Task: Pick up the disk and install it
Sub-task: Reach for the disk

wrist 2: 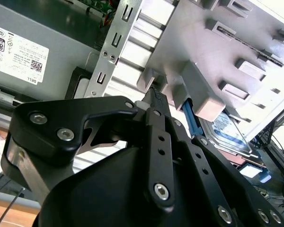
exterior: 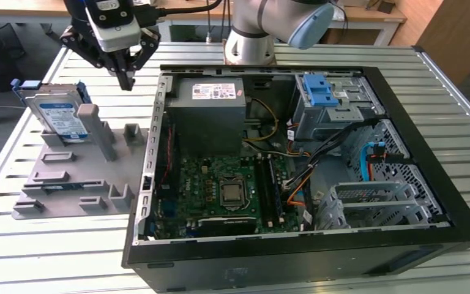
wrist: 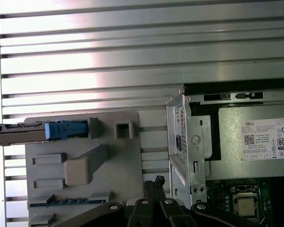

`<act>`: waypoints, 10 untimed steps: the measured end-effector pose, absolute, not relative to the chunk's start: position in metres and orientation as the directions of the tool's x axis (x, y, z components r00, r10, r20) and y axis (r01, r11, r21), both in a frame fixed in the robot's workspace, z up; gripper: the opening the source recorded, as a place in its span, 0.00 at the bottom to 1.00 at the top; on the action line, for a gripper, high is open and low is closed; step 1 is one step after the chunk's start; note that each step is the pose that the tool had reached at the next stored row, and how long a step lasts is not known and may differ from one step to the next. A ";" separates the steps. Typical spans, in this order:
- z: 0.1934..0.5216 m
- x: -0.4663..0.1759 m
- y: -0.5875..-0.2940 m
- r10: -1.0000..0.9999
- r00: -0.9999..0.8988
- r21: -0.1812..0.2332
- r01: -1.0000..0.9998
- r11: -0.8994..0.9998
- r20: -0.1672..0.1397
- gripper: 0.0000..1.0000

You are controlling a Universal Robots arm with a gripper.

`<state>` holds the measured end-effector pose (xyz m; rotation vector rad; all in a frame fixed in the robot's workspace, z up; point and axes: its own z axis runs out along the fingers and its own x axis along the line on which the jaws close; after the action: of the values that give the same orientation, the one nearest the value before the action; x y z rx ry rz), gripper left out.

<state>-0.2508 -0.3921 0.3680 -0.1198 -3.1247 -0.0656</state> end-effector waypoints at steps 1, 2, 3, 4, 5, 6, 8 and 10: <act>0.368 -0.251 -0.392 0.076 -0.997 0.041 0.077 0.996 0.016 0.11; 0.368 -0.251 -0.392 0.076 -0.997 0.041 0.077 0.996 0.016 0.11; 0.368 -0.251 -0.392 0.076 -0.997 0.041 0.077 0.996 0.016 0.11; 0.368 -0.251 -0.392 0.076 -0.997 0.041 0.077 0.996 0.016 0.11; 0.368 -0.251 -0.392 0.076 -0.997 0.041 0.077 0.996 0.016 0.11; 0.368 -0.251 -0.392 0.076 -0.997 0.041 0.077 0.996 0.016 0.11; 0.368 -0.252 -0.392 0.076 -0.997 0.041 0.077 0.996 0.016 0.11; 0.368 -0.254 -0.392 0.076 -0.997 0.041 0.077 0.996 0.016 0.11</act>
<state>-0.2538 -0.3921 0.3680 -0.1198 -3.1246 -0.0655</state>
